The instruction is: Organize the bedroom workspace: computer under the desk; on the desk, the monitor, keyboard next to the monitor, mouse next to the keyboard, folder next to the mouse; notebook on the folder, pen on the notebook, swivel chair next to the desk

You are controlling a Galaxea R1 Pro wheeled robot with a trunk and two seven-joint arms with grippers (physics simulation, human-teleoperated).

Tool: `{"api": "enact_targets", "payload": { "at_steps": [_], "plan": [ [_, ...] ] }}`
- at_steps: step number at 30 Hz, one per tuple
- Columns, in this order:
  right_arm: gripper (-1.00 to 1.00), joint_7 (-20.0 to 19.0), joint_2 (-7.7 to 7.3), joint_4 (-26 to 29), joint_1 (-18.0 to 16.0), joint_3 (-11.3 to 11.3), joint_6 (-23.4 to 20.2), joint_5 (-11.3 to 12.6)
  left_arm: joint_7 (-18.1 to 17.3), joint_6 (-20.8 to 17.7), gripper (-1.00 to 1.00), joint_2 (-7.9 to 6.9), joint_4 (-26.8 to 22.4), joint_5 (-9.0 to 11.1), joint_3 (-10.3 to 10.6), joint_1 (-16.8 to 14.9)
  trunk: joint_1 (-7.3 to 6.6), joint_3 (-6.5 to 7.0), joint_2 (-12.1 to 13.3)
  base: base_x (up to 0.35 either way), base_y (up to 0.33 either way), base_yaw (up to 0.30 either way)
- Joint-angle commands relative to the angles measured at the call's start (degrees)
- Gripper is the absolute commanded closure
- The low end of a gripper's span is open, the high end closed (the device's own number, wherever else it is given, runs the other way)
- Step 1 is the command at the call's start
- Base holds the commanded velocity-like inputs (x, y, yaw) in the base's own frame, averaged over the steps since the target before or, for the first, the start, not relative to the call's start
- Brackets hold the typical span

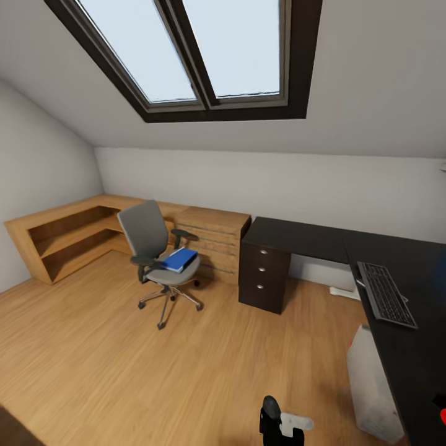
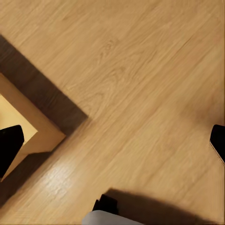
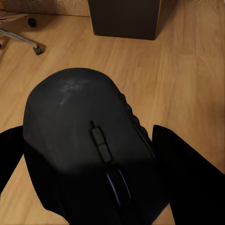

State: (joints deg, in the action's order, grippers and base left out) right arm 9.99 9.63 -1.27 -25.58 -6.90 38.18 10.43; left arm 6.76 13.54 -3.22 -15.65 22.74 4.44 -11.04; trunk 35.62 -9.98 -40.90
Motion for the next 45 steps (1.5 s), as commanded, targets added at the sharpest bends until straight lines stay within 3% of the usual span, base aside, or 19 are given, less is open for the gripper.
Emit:
{"api": "enact_targets", "payload": {
  "at_steps": [1,26,45],
  "plan": [
    [1.0,0.2,0.04,-0.1,-0.1,-0.5,0.3,0.4,0.4,0.2,-1.0,-0.04,0.0,0.2,0.5,0.0,0.04,-0.09,-0.1,0.321,0.0,0.0],
    [1.0,0.1,-0.22,-0.1,-0.1,-0.6,0.5,0.4,0.4,0.2,-1.0,-0.04,0.0,0.4,0.5,0.0,0.04,-0.34,-0.1,0.318,0.0,-0.229],
    [1.0,0.2,-0.22,-0.1,-0.1,-0.6,0.4,0.4,0.4,0.2,-1.0,-0.04,0.0,0.4,0.5,0.0,0.04,-1.28,-0.1,0.321,0.0,-0.108]
  ]
}}
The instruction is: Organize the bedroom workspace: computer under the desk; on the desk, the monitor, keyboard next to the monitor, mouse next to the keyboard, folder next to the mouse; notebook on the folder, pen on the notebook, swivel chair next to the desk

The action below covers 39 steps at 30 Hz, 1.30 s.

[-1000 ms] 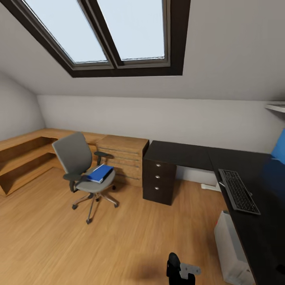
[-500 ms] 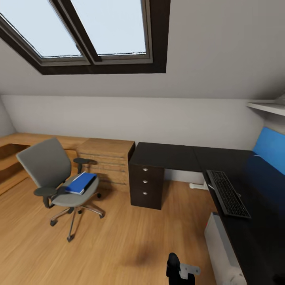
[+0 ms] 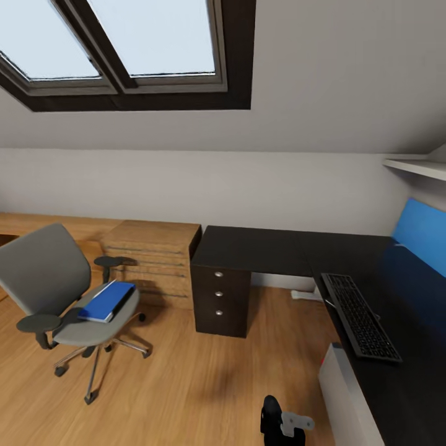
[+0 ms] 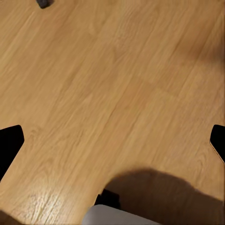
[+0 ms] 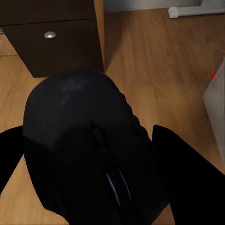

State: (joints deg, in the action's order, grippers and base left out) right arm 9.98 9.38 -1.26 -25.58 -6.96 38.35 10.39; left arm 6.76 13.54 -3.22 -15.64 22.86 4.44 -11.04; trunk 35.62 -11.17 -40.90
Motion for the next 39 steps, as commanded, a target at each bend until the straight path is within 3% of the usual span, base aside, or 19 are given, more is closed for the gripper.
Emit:
{"api": "enact_targets", "payload": {
  "at_steps": [1,3,4,5,6,7,10,12,14,18,22,31,38,39],
  "plan": [
    [1.0,0.2,0.03,-0.1,-0.1,-0.5,0.2,0.4,0.4,0.2,-1.0,-0.07,0.0,0.3,0.5,0.0,0.04,-0.09,-0.1,0.321,0.0,-0.003],
    [1.0,0.2,0.04,0.0,-0.1,-0.7,0.3,0.3,0.3,0.0,-1.0,-0.02,-1.7,0.2,0.7,0.0,0.04,-0.09,-0.1,0.321,0.0,-0.001],
    [1.0,0.2,0.09,1.9,-0.1,-0.7,0.2,0.3,0.3,-0.6,-1.0,0.14,-8.3,0.1,0.7,0.0,0.04,-0.1,-0.1,0.321,0.0,0.0],
    [1.0,0.9,-0.16,27.5,-0.3,-0.4,-16.3,0.4,0.8,-22.4,-1.0,0.12,-36.4,-0.7,0.6,0.0,0.04,-0.1,-0.1,0.323,0.0,0.0],
    [1.0,1.0,-0.25,32.1,-0.3,-0.4,-21.8,0.4,0.9,-25.7,-1.0,0.1,-41.0,-0.8,0.6,0.0,0.04,-0.1,-0.1,0.323,0.0,0.0],
    [1.0,1.3,-0.33,38.5,-0.5,-0.3,-30.1,0.4,0.9,-30.2,-1.0,0.09,-47.2,-0.8,0.5,0.0,0.04,-0.1,-0.1,0.323,0.0,0.0],
    [1.0,1.5,-0.32,47.0,-2.6,-0.2,-42.6,0.6,1.1,-36.4,-1.0,0.11,-53.6,-0.8,0.5,-0.1,0.04,-0.1,-0.1,0.323,0.0,0.0],
    [1.0,1.6,-0.17,49.9,-6.7,-0.1,-50.1,1.6,1.1,-39.3,-1.0,0.25,-55.6,-0.6,0.5,-0.8,0.04,-0.1,-0.1,0.323,0.0,0.0],
    [1.0,1.7,-0.12,50.7,-10.1,-0.1,-54.2,3.2,1.1,-40.3,-1.0,0.27,-56.4,-0.6,0.5,-2.0,0.04,-0.1,-0.1,0.323,0.0,0.0],
    [1.0,3.0,-0.21,52.6,-14.3,0.0,-61.2,10.6,1.0,-41.2,-1.0,0.34,-57.2,-0.4,-0.4,-3.6,0.04,-0.1,-0.1,0.323,0.0,0.0],
    [1.0,4.9,-0.73,51.1,-14.8,0.0,-61.0,12.5,1.0,-41.0,-1.0,0.44,-54.3,-0.6,-0.6,-3.8,0.04,-0.1,-0.1,0.323,0.0,0.0],
    [1.0,4.9,-0.73,51.3,-13.1,-0.6,-60.7,13.0,0.7,-41.0,-1.0,0.48,-51.8,-0.7,-0.9,-3.8,0.04,-0.1,-0.1,0.325,0.0,0.0],
    [1.0,5.2,-0.75,53.9,-12.8,-0.6,-61.0,13.1,0.7,-41.0,-1.0,0.52,-51.8,-0.7,-0.8,-3.8,0.04,-0.1,-0.1,0.325,0.0,0.0],
    [1.0,5.2,-0.69,56.5,-11.5,-1.3,-60.9,13.1,0.8,-41.0,-1.0,0.57,-51.6,-0.7,-0.7,-3.8,0.04,-0.1,-0.1,0.325,0.0,0.0]
  ]
}}
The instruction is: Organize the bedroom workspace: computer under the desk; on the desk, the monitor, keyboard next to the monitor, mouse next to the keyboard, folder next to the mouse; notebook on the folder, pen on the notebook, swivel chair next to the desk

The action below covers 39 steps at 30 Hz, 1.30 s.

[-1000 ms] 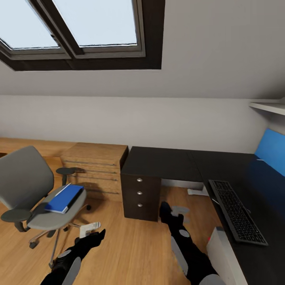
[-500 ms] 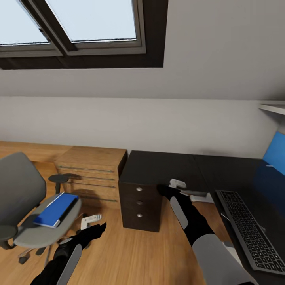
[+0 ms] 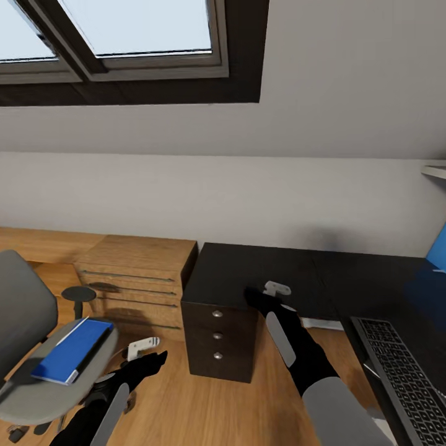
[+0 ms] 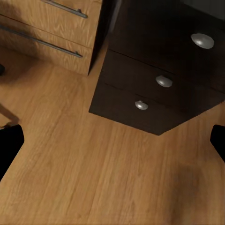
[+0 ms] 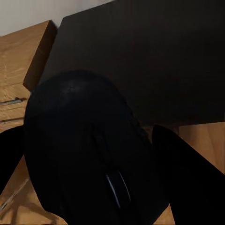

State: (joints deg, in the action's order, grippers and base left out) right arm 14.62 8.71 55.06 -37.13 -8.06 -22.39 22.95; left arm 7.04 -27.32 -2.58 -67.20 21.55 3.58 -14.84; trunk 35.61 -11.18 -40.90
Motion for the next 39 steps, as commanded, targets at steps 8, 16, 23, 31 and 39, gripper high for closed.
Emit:
{"api": "enact_targets", "payload": {
  "at_steps": [8,16,23,31,39],
  "plan": [
    [1.0,0.6,0.06,4.7,2.8,-1.6,-0.1,0.6,0.6,-0.2,-1.0,-0.1,-0.1,0.8,0.1,0.0,0.05,-0.09,-0.1,0.311,0.0,0.049],
    [1.0,0.6,0.08,4.6,3.0,-1.7,0.0,0.5,0.6,-0.2,-1.0,-0.07,-0.1,0.9,0.0,0.0,0.05,-0.11,-0.1,0.232,0.095,0.191],
    [1.0,0.6,0.08,4.5,3.0,-2.0,0.0,0.5,0.5,-0.2,-1.0,-0.06,-0.2,0.9,0.0,0.0,0.05,-0.11,-0.1,0.227,0.181,0.015],
    [1.0,0.2,-0.18,0.4,3.0,-8.1,0.0,0.2,0.5,-0.2,-1.0,-0.06,-0.5,0.9,0.0,0.0,0.05,-0.11,-0.1,0.266,0.176,0.0],
    [1.0,0.2,0.15,-8.4,2.8,-13.0,0.1,-2.2,0.5,-0.3,-1.0,-0.06,-5.1,1.0,0.1,-0.1,0.05,-0.11,-0.1,0.223,0.109,0.0]
  ]
}}
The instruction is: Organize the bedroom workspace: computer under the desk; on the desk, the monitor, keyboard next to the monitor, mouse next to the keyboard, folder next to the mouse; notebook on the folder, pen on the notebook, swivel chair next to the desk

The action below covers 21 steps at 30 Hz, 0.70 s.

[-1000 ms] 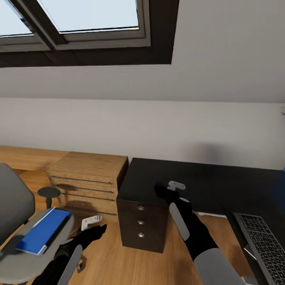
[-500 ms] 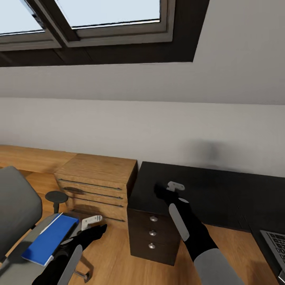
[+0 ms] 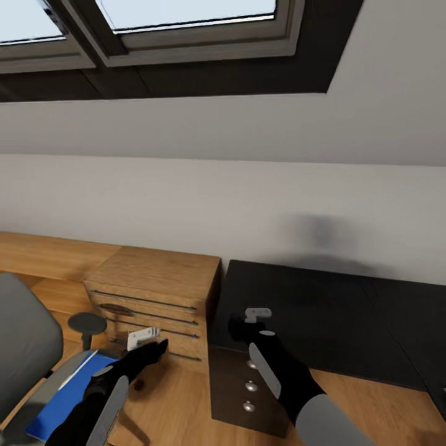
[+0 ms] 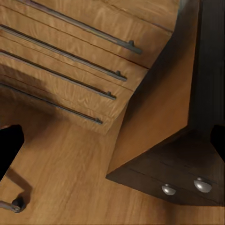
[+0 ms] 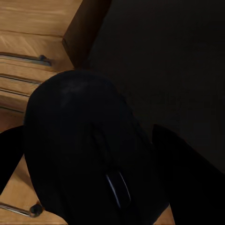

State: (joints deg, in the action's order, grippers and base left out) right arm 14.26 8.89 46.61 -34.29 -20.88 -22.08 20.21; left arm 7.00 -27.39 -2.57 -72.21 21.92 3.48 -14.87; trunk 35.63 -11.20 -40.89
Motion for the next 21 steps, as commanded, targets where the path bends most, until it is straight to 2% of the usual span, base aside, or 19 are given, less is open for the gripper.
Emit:
{"api": "enact_targets", "payload": {
  "at_steps": [1,7,10,11,13,18,21],
  "plan": [
    [1.0,0.6,-0.03,-0.6,-0.1,-0.2,-0.2,0.6,0.5,-0.2,-1.0,-0.07,-0.9,0.6,0.2,0.0,0.04,-0.09,-0.1,0.223,0.073,0.0],
    [1.0,0.6,0.23,-4.4,-0.3,-0.3,1.7,0.5,0.5,-0.4,-1.0,-0.02,-6.5,0.7,0.2,0.3,0.04,-0.09,-0.1,0.112,0.022,0.0],
    [1.0,0.6,0.32,-4.8,-0.4,-0.2,2.0,0.4,0.4,-0.5,-1.0,0.0,-11.0,0.7,0.3,2.6,0.04,-0.09,-0.1,0.007,0.001,0.0],
    [1.0,0.6,0.33,-4.9,-0.4,-0.2,2.0,0.4,0.4,-0.5,-1.0,0.01,-13.7,0.7,0.4,4.2,0.04,-0.09,-0.1,0.002,0.0,0.0],
    [1.0,0.7,0.32,-4.9,-0.4,-0.2,2.0,0.4,0.3,-0.5,-1.0,0.02,-15.7,0.7,0.4,5.5,0.04,-0.09,-0.1,0.001,0.0,0.0],
    [1.0,0.8,0.25,-4.9,-0.4,0.0,2.1,0.4,0.3,-0.5,-1.0,0.01,-17.4,0.7,0.5,6.6,0.04,-0.09,-0.1,0.01,0.0,0.0],
    [1.0,0.9,0.25,-5.1,-0.4,0.0,2.1,0.4,0.3,-0.5,-1.0,0.02,-17.4,0.7,0.5,6.6,0.04,-0.09,-0.1,0.205,0.0,0.0]
  ]
}}
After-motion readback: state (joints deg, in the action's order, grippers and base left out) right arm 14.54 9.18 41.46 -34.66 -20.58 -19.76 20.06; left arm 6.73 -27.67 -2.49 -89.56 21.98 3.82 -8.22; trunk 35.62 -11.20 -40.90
